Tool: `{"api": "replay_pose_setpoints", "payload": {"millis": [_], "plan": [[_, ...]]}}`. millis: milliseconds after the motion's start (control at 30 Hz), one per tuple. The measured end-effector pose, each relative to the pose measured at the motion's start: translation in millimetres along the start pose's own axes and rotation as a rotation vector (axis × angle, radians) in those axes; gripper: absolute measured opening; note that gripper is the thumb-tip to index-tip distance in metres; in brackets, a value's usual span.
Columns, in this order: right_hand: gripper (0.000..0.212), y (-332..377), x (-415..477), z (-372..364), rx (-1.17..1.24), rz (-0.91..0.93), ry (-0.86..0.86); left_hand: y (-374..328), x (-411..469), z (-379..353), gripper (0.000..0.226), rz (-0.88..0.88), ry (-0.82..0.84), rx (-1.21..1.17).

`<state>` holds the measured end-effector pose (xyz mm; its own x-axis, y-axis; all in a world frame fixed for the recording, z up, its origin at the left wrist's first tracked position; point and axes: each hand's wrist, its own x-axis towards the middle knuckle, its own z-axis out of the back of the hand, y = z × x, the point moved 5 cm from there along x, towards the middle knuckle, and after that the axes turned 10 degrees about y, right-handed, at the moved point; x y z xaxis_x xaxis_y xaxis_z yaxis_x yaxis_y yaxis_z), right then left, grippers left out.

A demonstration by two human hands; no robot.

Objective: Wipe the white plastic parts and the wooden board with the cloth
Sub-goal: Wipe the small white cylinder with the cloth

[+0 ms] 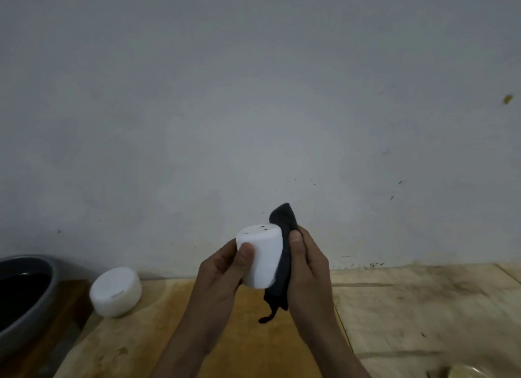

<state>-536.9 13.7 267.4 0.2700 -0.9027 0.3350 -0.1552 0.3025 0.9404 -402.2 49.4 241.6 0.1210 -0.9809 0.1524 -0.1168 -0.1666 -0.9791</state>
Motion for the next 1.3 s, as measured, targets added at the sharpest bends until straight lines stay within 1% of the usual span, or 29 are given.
{"api": "replay_pose_setpoints", "payload": {"millis": [67,133,233,267,300,367,467,500,533,633,667,767,800,833,933,1000,1067,1167,1300], "plan": [[0.030,-1,1,0,-0.053,0.013,-0.019,5,1,1,0.062,0.012,-0.063,-0.031],[0.031,-2,-3,-3,-0.151,0.086,-0.056,3,1,-4,0.064,-0.025,-0.090,0.060],[0.037,3,-10,-12,-0.305,0.285,-0.020,-5,1,-13,0.061,-0.067,-0.039,0.108],[0.037,1,-12,-13,-0.312,0.300,-0.013,-4,1,-13,0.060,-0.070,-0.025,0.097],[0.036,0,-9,-11,-0.278,0.275,-0.019,-3,3,-11,0.057,-0.062,-0.018,0.077],[0.033,-9,-4,-6,-0.152,0.159,-0.025,4,5,-4,0.055,-0.015,0.005,0.037],[0.030,-17,2,1,-0.069,0.035,-0.011,13,5,2,0.067,0.043,-0.011,-0.020],[0.029,-18,3,1,-0.073,0.023,-0.015,15,6,3,0.071,0.055,-0.031,-0.048],[0.029,-19,3,0,-0.086,0.026,-0.026,17,6,4,0.071,0.057,-0.047,-0.054],[0.036,-20,-3,-2,-0.187,0.105,-0.091,14,8,1,0.051,0.023,-0.048,0.020],[0.037,-19,-6,-4,-0.213,0.147,-0.102,13,7,-1,0.049,0.016,-0.043,0.038],[0.037,-12,-14,-12,-0.237,0.310,-0.076,7,4,-5,0.059,-0.032,-0.037,0.117],[0.038,-12,-16,-13,-0.221,0.329,-0.076,7,3,-4,0.062,-0.047,-0.030,0.141],[0.038,-14,-17,-12,-0.194,0.307,-0.088,7,3,-3,0.061,-0.055,-0.026,0.142],[0.035,-24,-13,-6,-0.069,0.123,-0.107,10,1,2,0.059,-0.048,-0.032,0.079],[0.031,-24,-10,-4,-0.078,0.080,-0.074,12,0,0,0.061,-0.048,0.011,0.102],[0.031,-19,-9,-8,-0.086,0.076,-0.011,10,-3,-4,0.061,-0.059,0.041,0.164],[0.033,-15,-3,-3,-0.101,0.041,0.095,9,-3,4,0.055,-0.057,0.060,0.269],[0.028,-13,12,9,-0.266,-0.063,0.318,3,-5,16,0.066,-0.057,0.165,0.500]]}}
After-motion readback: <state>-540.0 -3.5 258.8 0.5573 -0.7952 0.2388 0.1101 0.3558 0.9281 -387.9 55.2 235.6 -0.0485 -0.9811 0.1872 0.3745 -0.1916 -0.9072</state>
